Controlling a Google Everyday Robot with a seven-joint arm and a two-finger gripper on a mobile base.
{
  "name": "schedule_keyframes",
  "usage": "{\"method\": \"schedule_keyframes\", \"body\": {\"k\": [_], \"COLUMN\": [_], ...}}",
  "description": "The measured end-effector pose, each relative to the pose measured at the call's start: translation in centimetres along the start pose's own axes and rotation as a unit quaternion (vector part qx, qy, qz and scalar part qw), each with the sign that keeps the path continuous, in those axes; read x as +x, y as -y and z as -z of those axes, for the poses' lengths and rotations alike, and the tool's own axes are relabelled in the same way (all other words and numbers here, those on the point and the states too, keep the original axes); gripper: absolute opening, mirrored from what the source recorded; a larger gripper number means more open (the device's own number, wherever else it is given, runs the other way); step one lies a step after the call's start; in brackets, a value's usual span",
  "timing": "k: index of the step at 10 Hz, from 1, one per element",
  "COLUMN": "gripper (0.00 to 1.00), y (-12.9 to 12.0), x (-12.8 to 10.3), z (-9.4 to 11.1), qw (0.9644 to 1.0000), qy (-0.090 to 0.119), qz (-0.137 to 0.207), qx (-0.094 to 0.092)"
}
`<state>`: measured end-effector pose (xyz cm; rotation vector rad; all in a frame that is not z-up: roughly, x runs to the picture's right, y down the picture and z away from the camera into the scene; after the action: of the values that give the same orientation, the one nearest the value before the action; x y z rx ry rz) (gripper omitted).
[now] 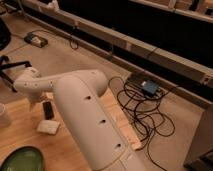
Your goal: Place the eraser on the white sponge
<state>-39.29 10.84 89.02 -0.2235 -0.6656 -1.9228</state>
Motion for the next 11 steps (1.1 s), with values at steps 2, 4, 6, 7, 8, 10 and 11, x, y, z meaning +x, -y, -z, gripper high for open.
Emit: {"method": "schedule_keyframes", "body": {"k": [2, 4, 6, 7, 8, 10, 11], "gripper": [0.80, 0.80, 0.80, 0.80, 0.79, 0.59, 0.47], "y": [0.1, -0.2, -0.8, -0.9, -1.2, -1.6, -1.7], "x": [-0.4, -0.6, -0.8, -0.9, -1.1, -1.2, -1.2], "z": [-0.9, -1.3, -1.7, -1.9, -2.3, -2.6, -2.7], "qw": [0.9999, 0.9997, 0.9994, 0.9992, 0.9990, 0.9987, 0.9986], "qy": [0.014, 0.024, 0.033, 0.037, 0.041, 0.046, 0.047], "qz": [0.000, -0.003, -0.009, -0.012, -0.016, -0.022, -0.024], "qx": [0.002, 0.001, 0.002, 0.003, 0.004, 0.006, 0.005]}}
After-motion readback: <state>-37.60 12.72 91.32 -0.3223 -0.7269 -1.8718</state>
